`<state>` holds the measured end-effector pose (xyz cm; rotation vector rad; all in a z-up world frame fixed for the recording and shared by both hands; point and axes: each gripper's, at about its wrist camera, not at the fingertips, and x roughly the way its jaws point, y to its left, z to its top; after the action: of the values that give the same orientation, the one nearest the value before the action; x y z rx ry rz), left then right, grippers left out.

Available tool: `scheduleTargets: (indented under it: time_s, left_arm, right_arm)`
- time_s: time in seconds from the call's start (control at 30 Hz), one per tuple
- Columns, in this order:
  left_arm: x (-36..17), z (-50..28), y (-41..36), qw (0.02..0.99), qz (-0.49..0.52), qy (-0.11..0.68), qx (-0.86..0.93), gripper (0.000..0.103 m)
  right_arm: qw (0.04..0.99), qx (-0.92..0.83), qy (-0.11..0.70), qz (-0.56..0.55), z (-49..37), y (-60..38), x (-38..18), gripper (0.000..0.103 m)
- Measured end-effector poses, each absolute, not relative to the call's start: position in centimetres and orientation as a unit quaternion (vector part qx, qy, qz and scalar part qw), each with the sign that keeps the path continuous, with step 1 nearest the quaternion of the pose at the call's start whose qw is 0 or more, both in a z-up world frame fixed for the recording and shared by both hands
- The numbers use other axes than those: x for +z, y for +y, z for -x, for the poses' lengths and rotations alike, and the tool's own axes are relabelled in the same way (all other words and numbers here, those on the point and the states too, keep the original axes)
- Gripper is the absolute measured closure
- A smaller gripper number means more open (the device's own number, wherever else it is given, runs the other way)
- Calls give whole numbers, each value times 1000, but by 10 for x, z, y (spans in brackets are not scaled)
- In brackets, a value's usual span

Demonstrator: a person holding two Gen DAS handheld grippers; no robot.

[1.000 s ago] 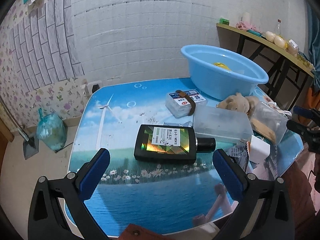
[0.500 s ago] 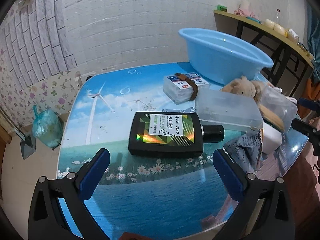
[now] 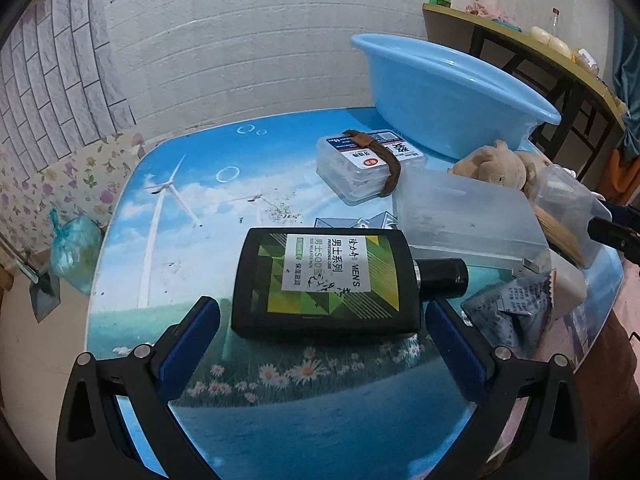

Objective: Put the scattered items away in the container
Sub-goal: 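Move the left gripper to the black shampoo bottle and grasp it, then grasp the clear toothpick box with the right gripper and lift it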

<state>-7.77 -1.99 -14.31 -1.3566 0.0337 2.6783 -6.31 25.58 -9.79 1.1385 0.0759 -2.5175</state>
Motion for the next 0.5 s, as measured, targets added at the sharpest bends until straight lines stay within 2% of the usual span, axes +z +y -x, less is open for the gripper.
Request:
scheduleTargets:
  time_s: [0.1, 0.2, 0.3, 0.5]
  left_arm:
    - [-147, 82, -19, 78, 460, 8, 885, 0]
    - [-148, 82, -20, 84, 464, -7, 882, 1]
    - [-146, 78, -19, 74, 462, -1, 884, 14]
    - [-144, 67, -19, 72, 464, 0, 883, 14]
  right_arm:
    - [188, -894, 28, -405, 65, 254, -99, 40]
    - [191, -893, 31, -407, 65, 253, -99, 55]
    - [197, -893, 33, -404, 63, 254, -97, 59]
    - [197, -901, 61, -382, 54, 248, -88, 64]
